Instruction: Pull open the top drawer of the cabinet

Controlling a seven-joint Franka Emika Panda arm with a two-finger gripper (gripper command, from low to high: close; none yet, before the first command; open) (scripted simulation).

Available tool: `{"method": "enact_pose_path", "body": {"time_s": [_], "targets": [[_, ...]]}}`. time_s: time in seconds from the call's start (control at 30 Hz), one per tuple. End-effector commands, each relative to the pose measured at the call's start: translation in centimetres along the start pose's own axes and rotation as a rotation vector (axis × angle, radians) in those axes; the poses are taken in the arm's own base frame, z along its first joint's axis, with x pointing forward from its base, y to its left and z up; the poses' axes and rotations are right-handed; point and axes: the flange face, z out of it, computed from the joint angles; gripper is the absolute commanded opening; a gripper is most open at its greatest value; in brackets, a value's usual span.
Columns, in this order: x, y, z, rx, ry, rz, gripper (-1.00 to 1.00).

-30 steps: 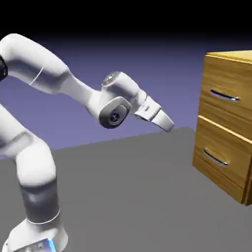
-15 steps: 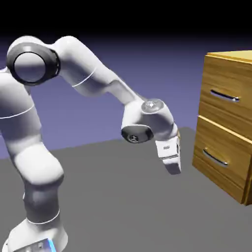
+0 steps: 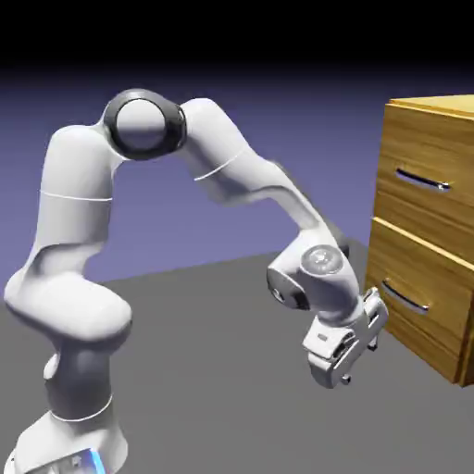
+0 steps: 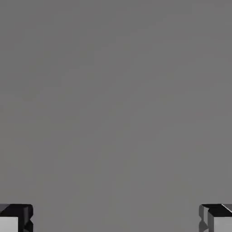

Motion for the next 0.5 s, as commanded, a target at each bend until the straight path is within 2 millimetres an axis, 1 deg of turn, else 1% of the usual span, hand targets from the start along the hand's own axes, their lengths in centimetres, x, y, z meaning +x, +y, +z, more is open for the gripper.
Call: {"method": "enact_pose_path", "body": {"time_s": [0.0,0.13,0.23,0.37,0.47], "targets": [[0.2,-0.3,0.2,0.015,0.008,0.031,0.00],[0.8,-1.6,0.7,0.095,0.029,0.143,0.00],[0.6,-2.9,0.6,0.172,0.031,0.210,0.00],[-0.6,-4.8,-0.1,0.292,0.011,0.276,0.00],[-2.2,-6.3,-1.1,0.391,-0.026,0.307,0.00]]}}
